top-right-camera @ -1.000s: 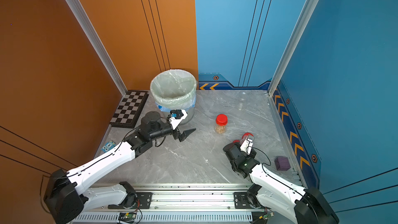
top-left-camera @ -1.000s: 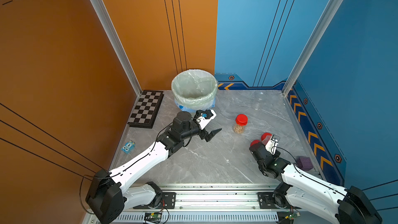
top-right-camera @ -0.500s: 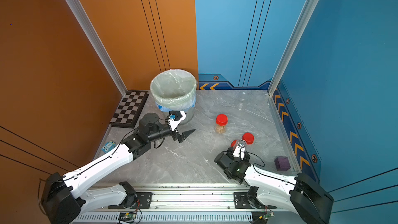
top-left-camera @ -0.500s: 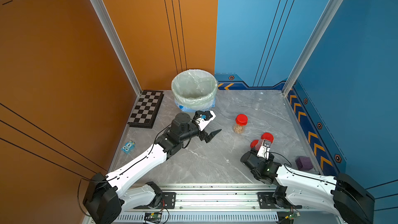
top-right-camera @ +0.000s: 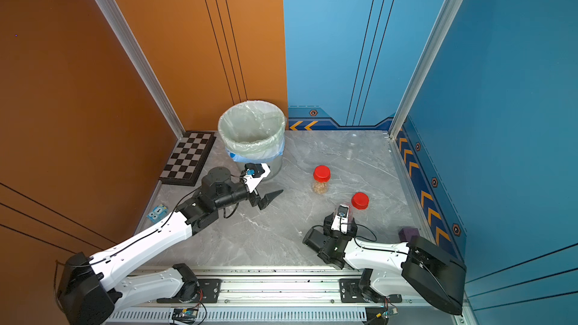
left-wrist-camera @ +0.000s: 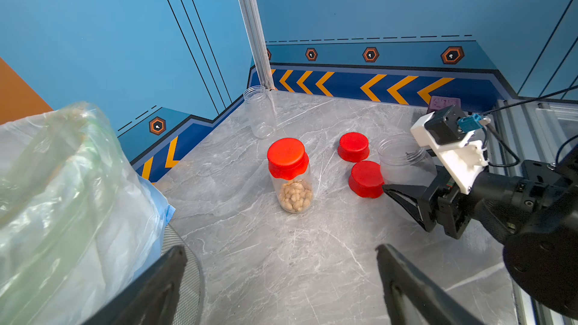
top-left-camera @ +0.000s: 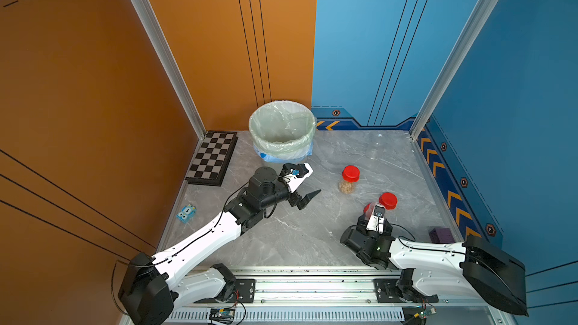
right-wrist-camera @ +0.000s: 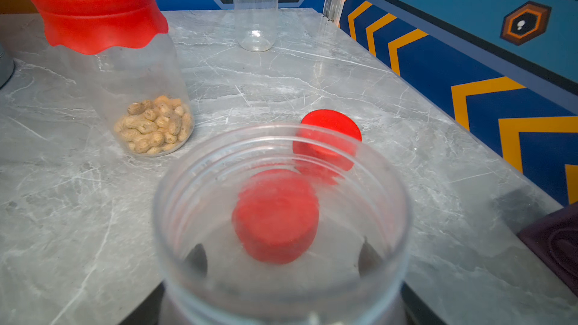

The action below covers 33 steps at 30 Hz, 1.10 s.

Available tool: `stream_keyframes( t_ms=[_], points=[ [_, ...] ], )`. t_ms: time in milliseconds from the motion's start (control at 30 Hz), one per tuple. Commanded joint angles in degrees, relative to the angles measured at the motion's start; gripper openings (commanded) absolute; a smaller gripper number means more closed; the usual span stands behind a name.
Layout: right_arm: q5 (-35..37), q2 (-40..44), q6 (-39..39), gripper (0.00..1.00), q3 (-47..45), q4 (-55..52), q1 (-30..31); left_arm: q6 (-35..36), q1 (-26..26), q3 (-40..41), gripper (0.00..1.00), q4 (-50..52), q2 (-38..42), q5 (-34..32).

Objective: Empty moldy peanuts from jars
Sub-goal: Place the jar at the center of the board.

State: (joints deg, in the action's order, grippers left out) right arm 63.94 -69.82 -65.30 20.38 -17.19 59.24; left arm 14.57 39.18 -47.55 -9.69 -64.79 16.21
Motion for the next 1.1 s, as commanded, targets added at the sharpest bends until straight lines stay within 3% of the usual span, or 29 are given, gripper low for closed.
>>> stream_keyframes(
  t_ms=[0,433,600,700,867,1067],
  points=[
    [-1.81,-1.50,-6.48,0.61,3.26,-10.35,0.88,0.45,0.72,1.05,0.97,-1.00,1.46,-1.29],
    [1.76,-16.70,-9.16,0.58,8.21,-5.62,7.26,1.08,0.72,1.59,0.97,-1.05,2.36,-1.74],
    [1.90,-20.38,-5.26,0.59,6.10,3.69,8.05,0.97,0.85,1.85,0.97,-1.02,2.65,-1.85],
    [1.20,-22.57,-6.85,0.58,4.26,6.93,7.87,0.99,1.03,2.11,0.97,-1.02,2.81,-1.99],
    [-3.22,-29.54,-5.53,0.58,-1.75,22.92,6.17,1.04,1.15,1.98,0.97,-0.95,2.90,-2.41],
    [-3.70,-32.39,-7.13,0.59,-2.18,24.41,5.97,1.08,1.16,1.94,0.98,-1.01,2.24,-2.87]
  ],
)
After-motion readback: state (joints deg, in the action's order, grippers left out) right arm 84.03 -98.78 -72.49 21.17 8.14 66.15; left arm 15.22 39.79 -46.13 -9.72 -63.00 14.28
